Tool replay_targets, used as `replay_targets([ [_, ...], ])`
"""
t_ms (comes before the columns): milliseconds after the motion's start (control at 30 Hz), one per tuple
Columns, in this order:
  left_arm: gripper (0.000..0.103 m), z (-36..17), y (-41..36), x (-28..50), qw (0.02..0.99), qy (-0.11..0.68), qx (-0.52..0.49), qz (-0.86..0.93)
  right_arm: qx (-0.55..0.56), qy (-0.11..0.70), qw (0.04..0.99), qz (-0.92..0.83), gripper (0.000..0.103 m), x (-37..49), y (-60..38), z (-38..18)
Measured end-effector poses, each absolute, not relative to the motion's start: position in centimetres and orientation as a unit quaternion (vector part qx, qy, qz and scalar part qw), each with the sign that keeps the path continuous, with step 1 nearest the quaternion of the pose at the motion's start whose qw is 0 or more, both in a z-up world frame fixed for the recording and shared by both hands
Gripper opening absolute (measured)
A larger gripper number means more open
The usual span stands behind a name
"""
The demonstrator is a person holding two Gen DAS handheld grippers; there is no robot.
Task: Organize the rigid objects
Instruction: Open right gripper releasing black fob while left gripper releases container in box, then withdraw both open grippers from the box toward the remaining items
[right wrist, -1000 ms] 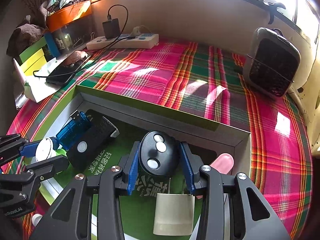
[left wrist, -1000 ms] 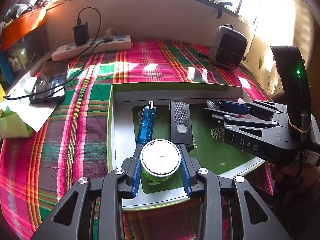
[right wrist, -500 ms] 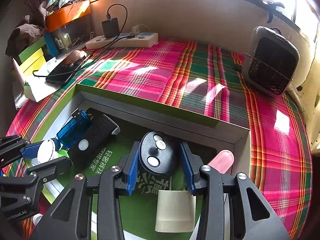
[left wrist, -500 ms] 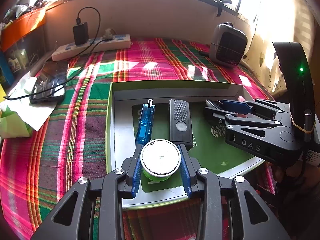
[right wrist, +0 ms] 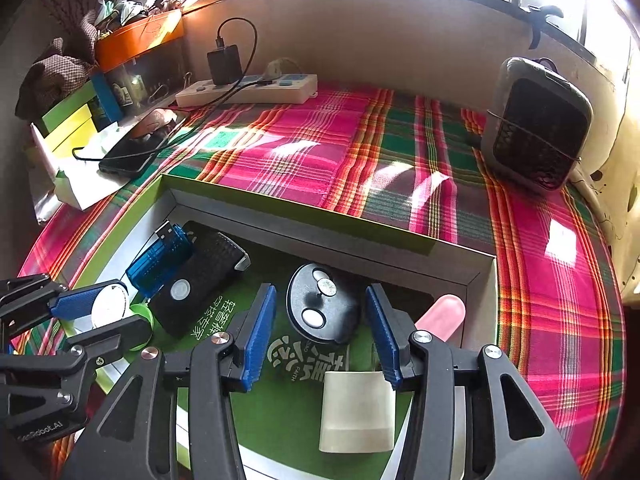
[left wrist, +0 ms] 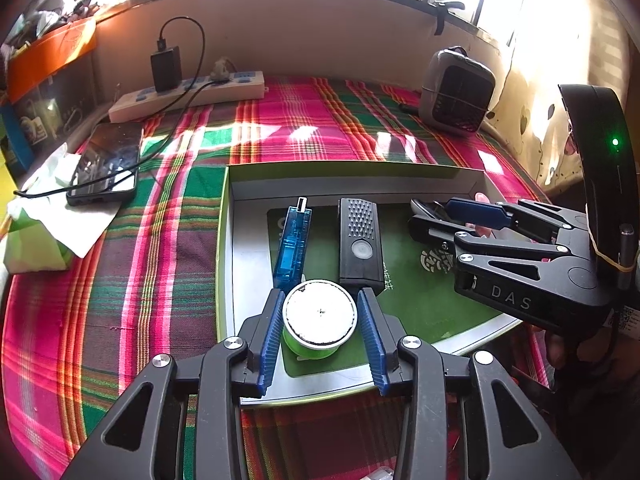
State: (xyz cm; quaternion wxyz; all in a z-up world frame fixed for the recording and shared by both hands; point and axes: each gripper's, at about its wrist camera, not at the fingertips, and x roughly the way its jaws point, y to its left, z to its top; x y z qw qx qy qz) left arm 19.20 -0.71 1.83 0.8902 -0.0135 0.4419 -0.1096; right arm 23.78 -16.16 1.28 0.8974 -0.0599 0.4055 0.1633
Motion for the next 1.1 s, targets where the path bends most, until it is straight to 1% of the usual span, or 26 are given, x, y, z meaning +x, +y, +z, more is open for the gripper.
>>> replay_targets([
  [333, 0.038, 2.9, -0.8, 17.9, 0.897, 0.430, -0.010, -0.106, -0.055, 0.395, 0.902, 0.165, 0.048, 22.3, -16.3, 1.9],
  [833, 0.039, 5.4, -0.6, 14.1, 0.908, 0.402, -0.013, -0.115, -0.044, 0.361, 0.917, 0.162, 0.048, 17.3, -17.4, 4.3],
  [1100, 0.039, 5.4, 0.6, 12.1, 0.908, 0.401, -0.029, -0.116, -0.031, 0.357, 0.921, 0.155, 0.048, 14.3, -18.7, 4.3],
])
